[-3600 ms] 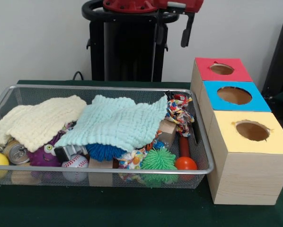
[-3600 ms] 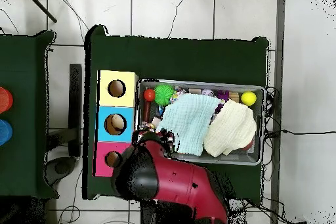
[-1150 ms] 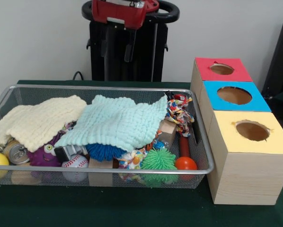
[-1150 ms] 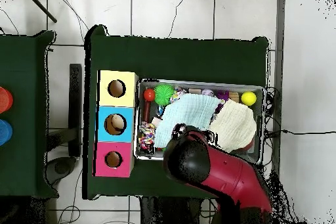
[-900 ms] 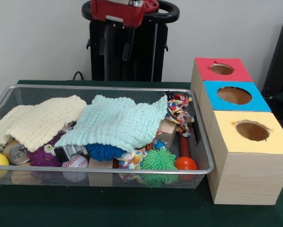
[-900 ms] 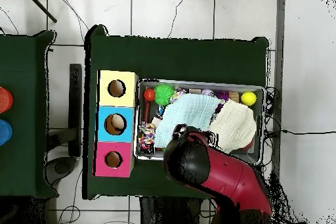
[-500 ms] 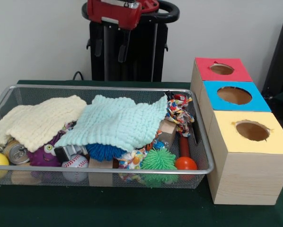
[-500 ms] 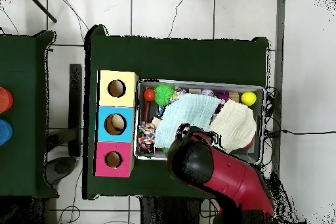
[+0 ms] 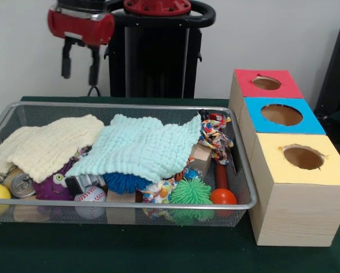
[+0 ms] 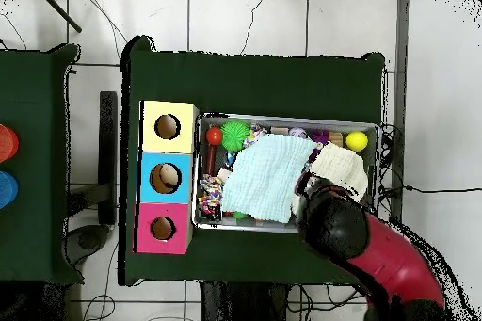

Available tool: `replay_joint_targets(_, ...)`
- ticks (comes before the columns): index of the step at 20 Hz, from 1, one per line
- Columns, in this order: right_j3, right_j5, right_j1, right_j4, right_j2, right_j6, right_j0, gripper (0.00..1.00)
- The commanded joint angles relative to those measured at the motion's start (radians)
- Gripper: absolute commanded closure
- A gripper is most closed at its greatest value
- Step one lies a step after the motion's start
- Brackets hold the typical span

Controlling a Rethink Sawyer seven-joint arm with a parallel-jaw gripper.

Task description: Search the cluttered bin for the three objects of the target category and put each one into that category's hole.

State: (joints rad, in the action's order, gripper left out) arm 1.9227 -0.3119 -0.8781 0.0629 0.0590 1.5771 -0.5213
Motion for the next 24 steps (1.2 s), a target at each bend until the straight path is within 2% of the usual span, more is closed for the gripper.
replay_joint_targets(1,-0.025,-0.036,0.065,-0.095,-0.239,-0.150,-0.204,0.00)
replay_joint_targets(4,-0.086,-0.109,0.093,-0.136,-0.302,-0.237,-0.299,0.00)
replay_joint_targets(9,-0.149,-0.192,0.109,-0.203,-0.364,-0.253,-0.356,0.00)
replay_joint_targets(17,-0.118,-0.218,0.101,-0.282,-0.490,-0.245,-0.411,0.00)
replay_joint_targets(20,-0.116,-0.262,0.104,-0.309,-0.566,-0.305,-0.453,0.00)
replay_joint_targets(24,-0.118,-0.304,0.123,-0.332,-0.640,-0.335,-0.498,0.00)
